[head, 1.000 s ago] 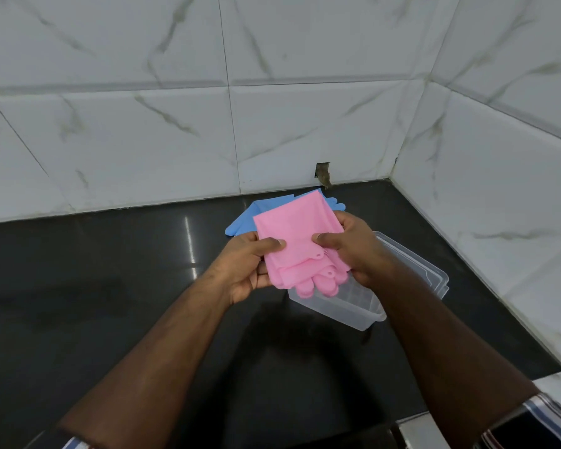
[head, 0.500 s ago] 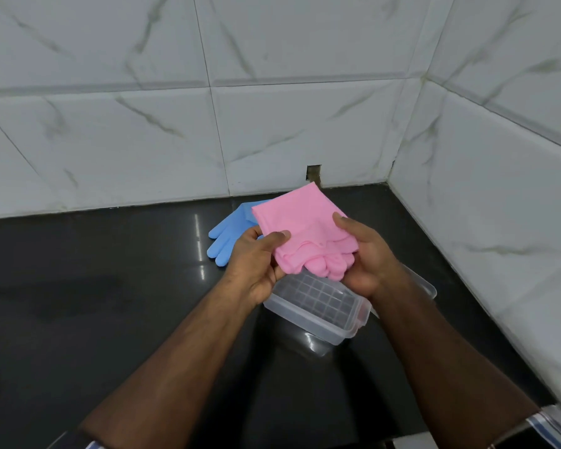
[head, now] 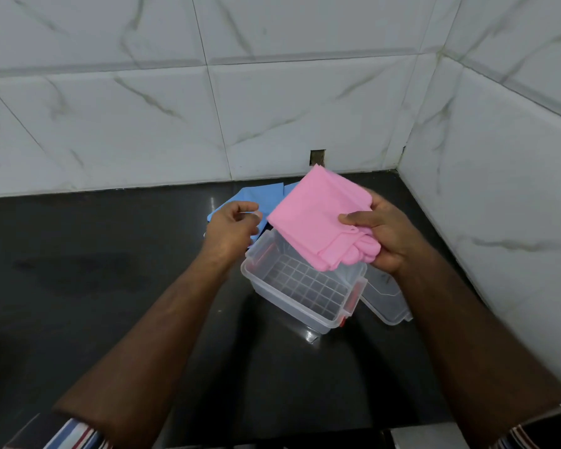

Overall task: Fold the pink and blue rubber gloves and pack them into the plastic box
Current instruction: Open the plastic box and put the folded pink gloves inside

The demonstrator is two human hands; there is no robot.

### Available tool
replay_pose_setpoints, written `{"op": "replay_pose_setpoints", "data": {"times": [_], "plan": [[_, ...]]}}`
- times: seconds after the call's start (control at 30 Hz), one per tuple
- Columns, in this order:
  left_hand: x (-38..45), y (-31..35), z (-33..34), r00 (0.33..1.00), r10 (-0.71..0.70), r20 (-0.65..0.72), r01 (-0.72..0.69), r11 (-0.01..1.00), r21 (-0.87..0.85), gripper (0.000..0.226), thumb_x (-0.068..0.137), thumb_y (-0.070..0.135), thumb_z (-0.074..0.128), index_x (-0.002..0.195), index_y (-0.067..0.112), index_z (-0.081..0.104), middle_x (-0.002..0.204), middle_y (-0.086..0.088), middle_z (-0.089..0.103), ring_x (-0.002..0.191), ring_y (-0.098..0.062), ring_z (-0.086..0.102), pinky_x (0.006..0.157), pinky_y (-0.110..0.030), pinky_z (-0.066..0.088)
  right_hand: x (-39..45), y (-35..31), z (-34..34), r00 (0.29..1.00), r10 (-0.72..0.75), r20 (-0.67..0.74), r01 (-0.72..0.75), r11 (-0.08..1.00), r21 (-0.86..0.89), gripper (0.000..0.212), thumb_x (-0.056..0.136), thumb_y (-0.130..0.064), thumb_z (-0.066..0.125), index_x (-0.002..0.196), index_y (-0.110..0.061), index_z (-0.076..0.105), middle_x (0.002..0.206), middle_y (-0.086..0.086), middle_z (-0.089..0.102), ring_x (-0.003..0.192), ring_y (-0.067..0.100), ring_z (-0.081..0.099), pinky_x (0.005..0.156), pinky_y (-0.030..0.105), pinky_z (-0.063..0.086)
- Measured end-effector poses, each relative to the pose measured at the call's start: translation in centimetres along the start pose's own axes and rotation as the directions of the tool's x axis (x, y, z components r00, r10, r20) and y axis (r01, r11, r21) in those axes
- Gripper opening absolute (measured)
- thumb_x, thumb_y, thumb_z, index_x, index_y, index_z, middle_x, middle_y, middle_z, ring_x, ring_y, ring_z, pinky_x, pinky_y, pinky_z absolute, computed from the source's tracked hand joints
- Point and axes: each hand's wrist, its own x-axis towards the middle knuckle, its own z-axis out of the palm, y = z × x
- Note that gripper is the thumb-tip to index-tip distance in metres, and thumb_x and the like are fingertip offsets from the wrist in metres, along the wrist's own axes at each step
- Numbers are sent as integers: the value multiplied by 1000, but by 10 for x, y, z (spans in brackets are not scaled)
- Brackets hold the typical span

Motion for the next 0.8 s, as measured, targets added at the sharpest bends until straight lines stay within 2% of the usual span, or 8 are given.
{"op": "replay_pose_setpoints", "data": {"times": [0.07, 0.17, 0.3, 0.4, 0.5, 0.57, 0.7, 0.8], "plan": [[7, -7, -1, 994, 105, 21, -107, 979, 173, 19, 97, 14, 62, 112, 17, 73, 107, 6, 72, 95, -10, 66, 81, -28, 55, -4, 3, 1, 998, 60, 23, -59, 998, -35, 64, 68, 11, 70, 128, -8, 58, 132, 21, 58, 112, 39, 63, 77, 47, 57], [12, -17, 4, 989, 95, 114, -126, 942, 312, 30, 93, 3, 57, 111, 18, 75, 109, 9, 72, 102, -11, 66, 91, -30, 54, -9, 12, 8, 984, 174, 37, -173, 985, -16, 55, 74, 12, 65, 125, -8, 60, 129, 21, 61, 104, 36, 68, 69, 43, 60], [19, -28, 5, 991, 7, 135, -36, 976, 214, 28, 92, 1, 58, 105, 18, 76, 105, 5, 75, 96, -14, 70, 73, -23, 54, -7, 25, 13, 954, 295, 48, -297, 954, 39, 53, 83, 13, 60, 131, -10, 57, 129, 19, 61, 113, 40, 63, 74, 47, 61], [19, -34, 2, 986, -26, 164, -4, 984, 179, 23, 96, 4, 59, 108, 14, 75, 105, 3, 74, 97, -12, 67, 76, -21, 55, -1, 33, 15, 938, 347, 22, -347, 938, -9, 53, 83, 13, 62, 130, -10, 58, 130, 19, 62, 112, 40, 64, 78, 49, 60], [20, -40, 2, 985, -11, 171, -18, 985, 169, 20, 97, 7, 62, 112, 13, 74, 103, 4, 70, 93, -11, 63, 83, -25, 53, 5, 38, 19, 932, 360, -43, -363, 921, -141, 55, 79, 15, 67, 128, -11, 61, 128, 18, 63, 108, 40, 67, 76, 49, 59], [22, -43, 3, 985, 40, 168, -77, 973, 218, 22, 97, 8, 61, 114, 14, 73, 108, 4, 69, 98, -12, 61, 80, -19, 50, 8, 38, 23, 929, 344, -135, -368, 892, -262, 53, 79, 15, 67, 124, -13, 63, 125, 15, 63, 105, 38, 67, 75, 48, 60], [22, -47, 5, 973, 100, 210, -162, 939, 304, 25, 98, 10, 57, 115, 19, 73, 113, 10, 68, 103, -8, 59, 82, -20, 42, 7, 35, 37, 933, 279, -226, -359, 723, -590, 53, 78, 12, 69, 121, -17, 60, 115, 4, 61, 99, 26, 63, 63, 36, 59], [23, -48, 5, 966, 115, 230, -194, 913, 358, 26, 99, 12, 54, 113, 23, 73, 111, 13, 67, 103, -8, 59, 85, -23, 42, 6, 33, 45, 934, 258, -247, -357, 640, -680, 51, 78, 12, 68, 114, -23, 57, 103, -3, 58, 91, 18, 58, 59, 26, 52]]}}
